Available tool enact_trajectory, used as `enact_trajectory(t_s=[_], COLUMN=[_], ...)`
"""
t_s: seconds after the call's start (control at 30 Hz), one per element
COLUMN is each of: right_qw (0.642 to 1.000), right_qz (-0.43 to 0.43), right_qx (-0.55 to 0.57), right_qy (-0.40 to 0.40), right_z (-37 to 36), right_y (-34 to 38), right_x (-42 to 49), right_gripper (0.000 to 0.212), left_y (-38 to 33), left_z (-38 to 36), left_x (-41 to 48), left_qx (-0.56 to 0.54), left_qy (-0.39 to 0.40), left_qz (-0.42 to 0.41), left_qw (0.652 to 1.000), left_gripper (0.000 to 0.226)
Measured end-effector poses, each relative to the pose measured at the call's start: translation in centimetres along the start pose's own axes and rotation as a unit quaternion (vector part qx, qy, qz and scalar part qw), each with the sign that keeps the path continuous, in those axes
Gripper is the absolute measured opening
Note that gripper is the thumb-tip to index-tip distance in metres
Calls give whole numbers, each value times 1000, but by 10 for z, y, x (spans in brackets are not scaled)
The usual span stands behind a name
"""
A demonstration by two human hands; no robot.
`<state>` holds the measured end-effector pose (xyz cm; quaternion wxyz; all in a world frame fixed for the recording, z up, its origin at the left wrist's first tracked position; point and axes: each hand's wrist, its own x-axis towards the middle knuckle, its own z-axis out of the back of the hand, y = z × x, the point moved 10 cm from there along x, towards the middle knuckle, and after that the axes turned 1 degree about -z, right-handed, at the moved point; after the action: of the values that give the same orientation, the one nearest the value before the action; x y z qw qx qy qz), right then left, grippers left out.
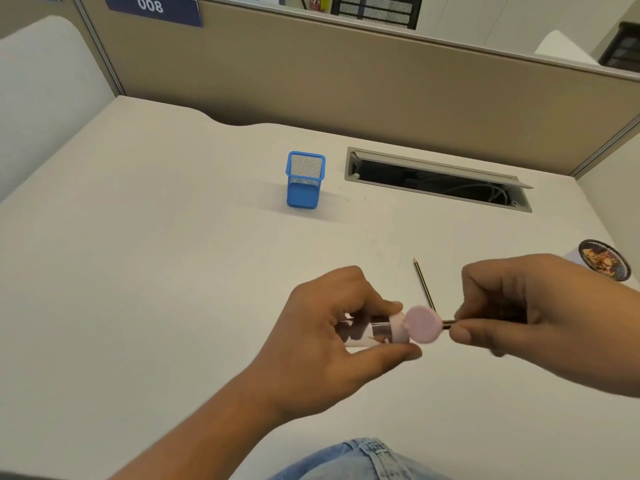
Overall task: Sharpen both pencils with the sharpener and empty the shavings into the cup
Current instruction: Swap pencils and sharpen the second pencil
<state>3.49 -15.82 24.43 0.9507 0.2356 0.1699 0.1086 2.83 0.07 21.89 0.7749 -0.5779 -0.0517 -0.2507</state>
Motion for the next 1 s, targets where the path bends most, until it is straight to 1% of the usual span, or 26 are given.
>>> enact_trajectory(t_s=[0.03,0.07,0.13,0.17,0.23,0.27,0.3,0.33,0.37,0.4,0.47,0.5,0.53,0.57,0.6,0.63,0.67,0.7,0.73,0.77,0.8,0.83,0.87,0.9,0.97,1.0], right_qw=[996,980,924,893,842,829,831,847,873,902,962,988,999,994,986,984,988,995,1000,998,988,967,938,906,857,846], right_qz=[57,119,249,300,358,365,359,343,314,272,142,59,-24,-81,-110,-113,-100,-65,-24,17,79,155,225,279,338,348], right_qx=[-66,-144,-250,-288,-343,-356,-356,-343,-316,-285,-201,-124,-20,65,102,99,78,45,-5,-65,-127,-182,-234,-282,-337,-344], right_qy=[-31,-72,-145,-170,-214,-231,-232,-219,-197,-177,-122,-71,-14,29,71,93,88,55,20,-10,-47,-86,-119,-147,-195,-214], right_z=[5,10,14,12,9,10,9,7,6,6,5,1,-7,-16,-24,-28,-27,-20,-13,-6,0,5,8,8,7,8], right_y=[9,19,40,46,57,59,59,58,54,47,24,9,-8,-19,-24,-25,-25,-21,-13,-4,7,19,32,41,53,56], right_x=[-1,-4,-16,-23,-33,-35,-35,-33,-30,-24,-8,1,5,4,3,3,4,3,2,1,1,-3,-10,-17,-27,-30], right_gripper=[20,17,8,9,17,18,18,16,10,11,20,19,18,19,20,19,14,13,19,23,23,17,12,16,24,26], left_y=[7,13,23,27,29,29,28,27,26,22,9,4,0,-1,-2,0,4,9,15,23,31,36,41,42,41,40], left_z=[1,1,-3,-6,-8,-8,-7,-6,-6,-4,-2,-4,-6,-9,-12,-12,-12,-12,-11,-12,-13,-15,-18,-21,-23,-23], left_x=[-1,-2,-6,-7,-7,-6,-6,-6,-5,-4,-1,0,-1,-2,-3,-3,-3,-3,-3,-5,-7,-8,-10,-10,-10,-9], left_qx=[-20,-44,-113,-153,-203,-210,-207,-195,-173,-139,-47,-11,11,21,19,12,0,-13,-26,-45,-78,-127,-177,-219,-277,-295], left_qy=[-6,-8,-7,-5,-6,-7,-8,-7,-6,-6,0,7,17,26,32,32,28,23,17,12,7,6,9,10,6,3], left_qz=[38,77,142,163,178,176,170,160,143,114,26,-18,-50,-70,-77,-69,-48,-18,17,56,98,137,168,185,195,193], left_qw=[999,996,983,975,963,962,964,968,974,984,999,1000,999,997,996,997,998,999,999,997,992,982,970,958,941,936], left_gripper=[27,28,29,28,24,23,23,24,26,27,27,27,26,25,25,25,25,26,27,29,31,31,29,28,23,22])
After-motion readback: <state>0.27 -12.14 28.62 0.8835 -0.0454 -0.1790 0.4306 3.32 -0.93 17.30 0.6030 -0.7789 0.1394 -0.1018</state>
